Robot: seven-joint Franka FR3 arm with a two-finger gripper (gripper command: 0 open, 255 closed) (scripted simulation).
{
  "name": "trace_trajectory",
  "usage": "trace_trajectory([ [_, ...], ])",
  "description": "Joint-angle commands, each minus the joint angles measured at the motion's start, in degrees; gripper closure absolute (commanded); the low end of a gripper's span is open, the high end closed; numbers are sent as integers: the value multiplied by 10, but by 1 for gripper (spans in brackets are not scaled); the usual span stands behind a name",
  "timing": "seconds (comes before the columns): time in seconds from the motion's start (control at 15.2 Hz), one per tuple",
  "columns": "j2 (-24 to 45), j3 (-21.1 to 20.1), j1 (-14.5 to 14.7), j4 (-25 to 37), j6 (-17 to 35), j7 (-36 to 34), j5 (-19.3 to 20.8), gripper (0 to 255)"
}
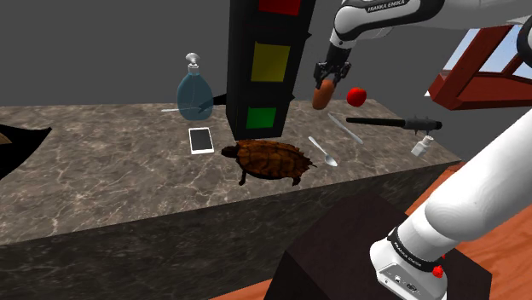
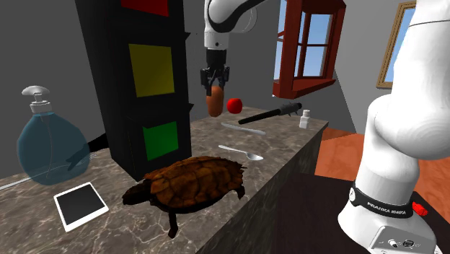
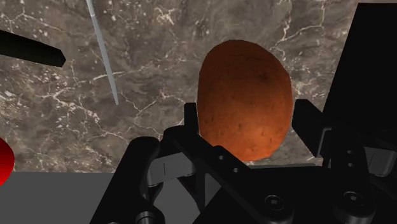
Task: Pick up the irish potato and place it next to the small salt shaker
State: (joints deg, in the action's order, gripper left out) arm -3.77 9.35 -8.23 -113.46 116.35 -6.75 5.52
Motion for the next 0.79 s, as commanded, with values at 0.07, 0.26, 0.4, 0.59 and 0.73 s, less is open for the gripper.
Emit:
trace_trajectory([
  [0.07, -51, 14, -13, -56, 7, 24, 8, 255],
  [0.26, -96, 30, -28, -102, 11, 49, 18, 255],
  [0.4, -125, 42, -39, -129, 12, 67, 25, 255],
  [0.59, -166, 61, -56, -166, 11, 95, 38, 255],
  [0.73, -192, 75, -68, -187, 9, 115, 48, 255],
])
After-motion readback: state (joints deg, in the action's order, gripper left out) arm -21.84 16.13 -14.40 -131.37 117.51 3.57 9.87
